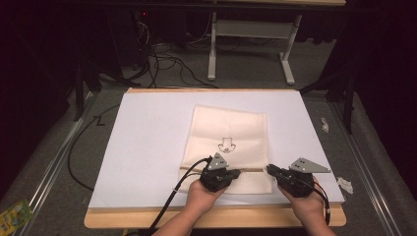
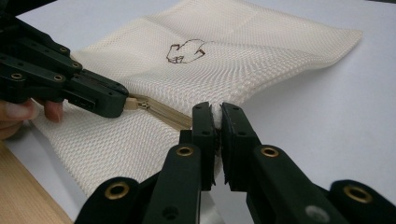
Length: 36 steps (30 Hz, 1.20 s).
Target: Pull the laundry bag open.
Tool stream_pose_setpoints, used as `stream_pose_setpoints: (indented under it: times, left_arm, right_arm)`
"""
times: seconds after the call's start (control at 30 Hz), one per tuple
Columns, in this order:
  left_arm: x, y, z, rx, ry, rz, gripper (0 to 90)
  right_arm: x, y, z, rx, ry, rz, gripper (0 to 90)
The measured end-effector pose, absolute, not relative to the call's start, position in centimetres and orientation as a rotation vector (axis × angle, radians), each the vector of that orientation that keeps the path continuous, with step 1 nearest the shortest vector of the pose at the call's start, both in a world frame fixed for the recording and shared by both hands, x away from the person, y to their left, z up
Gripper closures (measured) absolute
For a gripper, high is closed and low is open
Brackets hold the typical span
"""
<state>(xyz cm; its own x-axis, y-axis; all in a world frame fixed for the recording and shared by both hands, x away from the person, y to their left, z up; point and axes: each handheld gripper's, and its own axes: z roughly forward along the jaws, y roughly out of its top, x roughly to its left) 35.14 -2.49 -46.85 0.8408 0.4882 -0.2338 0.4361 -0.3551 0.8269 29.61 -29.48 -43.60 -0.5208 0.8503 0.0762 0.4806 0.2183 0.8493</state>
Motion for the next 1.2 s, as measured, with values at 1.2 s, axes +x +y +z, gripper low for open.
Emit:
stream_pose_setpoints:
  times: [1.2]
  left_arm:
    - [38.8, 13.2, -47.4, 1.903, 0.973, -0.193, 87.7]
  right_arm:
    - [30.2, -34.5, -44.0, 1.366, 1.980, 1.157, 86.0]
